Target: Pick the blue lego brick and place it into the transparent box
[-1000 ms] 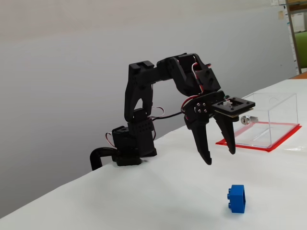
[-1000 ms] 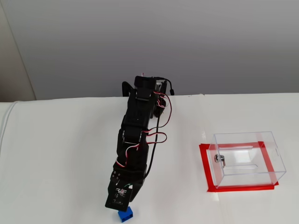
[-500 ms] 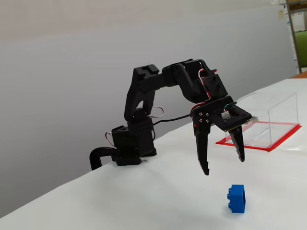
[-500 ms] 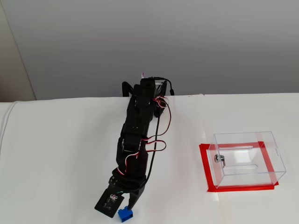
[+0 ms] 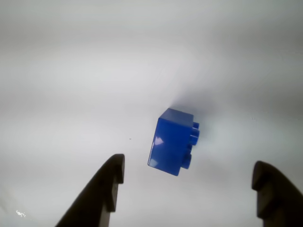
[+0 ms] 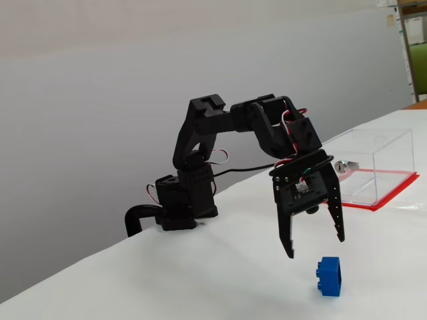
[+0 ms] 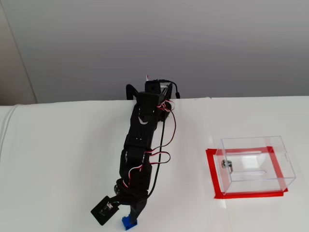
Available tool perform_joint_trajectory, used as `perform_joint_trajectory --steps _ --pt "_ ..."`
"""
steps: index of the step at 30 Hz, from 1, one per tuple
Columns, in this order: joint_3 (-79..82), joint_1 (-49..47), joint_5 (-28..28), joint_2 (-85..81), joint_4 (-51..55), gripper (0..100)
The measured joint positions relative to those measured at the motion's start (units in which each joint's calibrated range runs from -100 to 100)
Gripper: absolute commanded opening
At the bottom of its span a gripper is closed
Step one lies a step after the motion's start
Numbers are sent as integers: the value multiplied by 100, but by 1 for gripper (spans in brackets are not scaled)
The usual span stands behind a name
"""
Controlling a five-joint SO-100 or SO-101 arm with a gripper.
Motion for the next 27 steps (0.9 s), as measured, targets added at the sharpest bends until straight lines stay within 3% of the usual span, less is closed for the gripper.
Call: perform_joint_trajectory --steps 27 --pt "-803 -139 -103 1049 -34 30"
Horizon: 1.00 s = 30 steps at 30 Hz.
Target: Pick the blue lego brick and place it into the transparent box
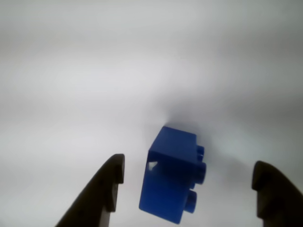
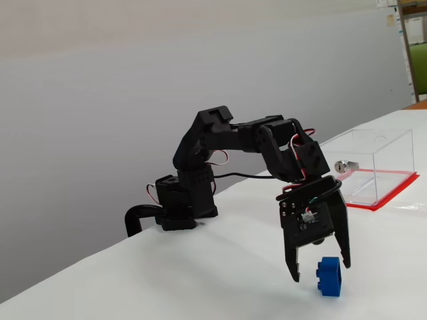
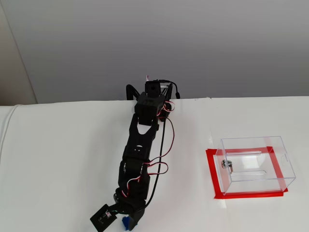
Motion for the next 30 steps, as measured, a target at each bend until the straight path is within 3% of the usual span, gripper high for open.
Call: perform_joint_trajectory --steps 30 --pt "-53 -438 -137 271 -86 30"
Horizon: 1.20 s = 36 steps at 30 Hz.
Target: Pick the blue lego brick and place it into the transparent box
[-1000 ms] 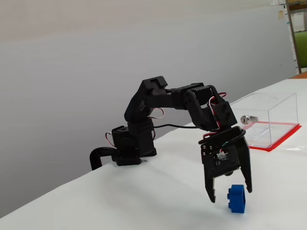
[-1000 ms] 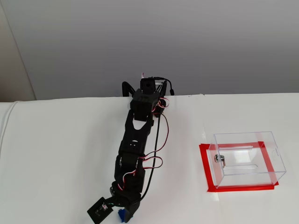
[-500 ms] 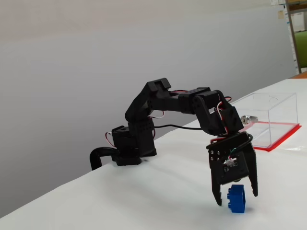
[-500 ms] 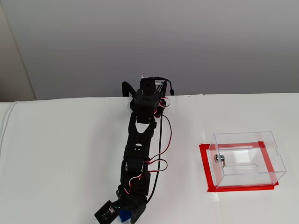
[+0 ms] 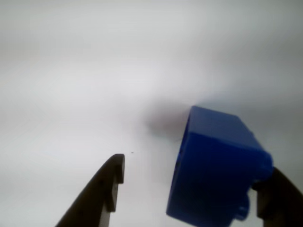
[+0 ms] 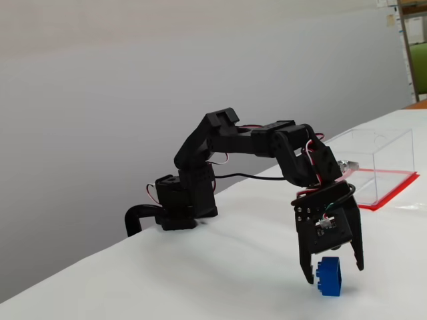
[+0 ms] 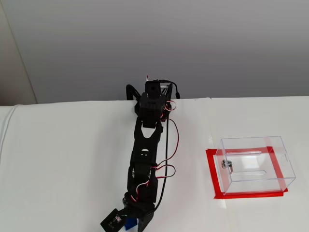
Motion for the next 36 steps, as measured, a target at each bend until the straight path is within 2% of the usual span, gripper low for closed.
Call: perform_joint_trajectory --steps 5,9,12,32,36 --pt "0 0 0 0 0 29" --pt "0 0 0 0 0 18" --pt "0 0 0 0 0 15" --pt "0 11 0 0 0 15" --pt "0 11 0 0 0 23"
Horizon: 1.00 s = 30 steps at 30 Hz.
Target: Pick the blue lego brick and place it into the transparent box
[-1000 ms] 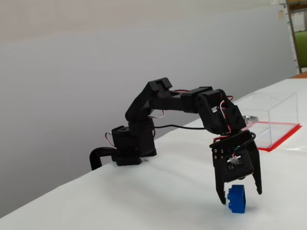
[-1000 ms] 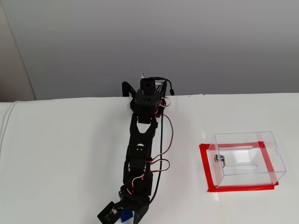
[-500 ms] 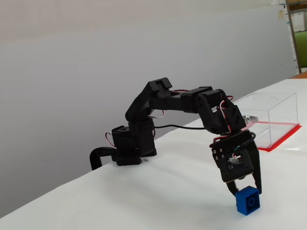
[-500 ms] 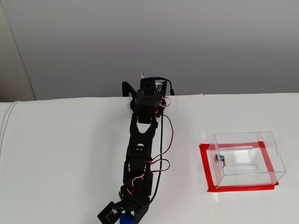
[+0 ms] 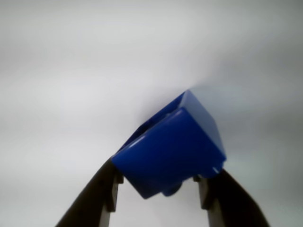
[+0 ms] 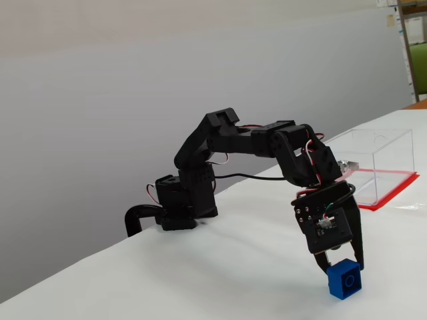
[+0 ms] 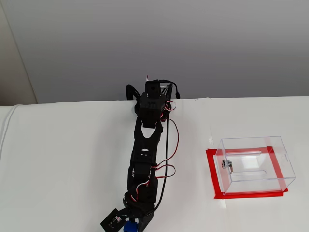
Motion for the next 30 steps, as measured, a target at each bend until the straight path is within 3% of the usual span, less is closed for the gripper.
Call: perform_joint_trajectory --steps 15,30 --pt "-627 -11 -103 0 0 25" --pt "-627 598 -166 0 0 24"
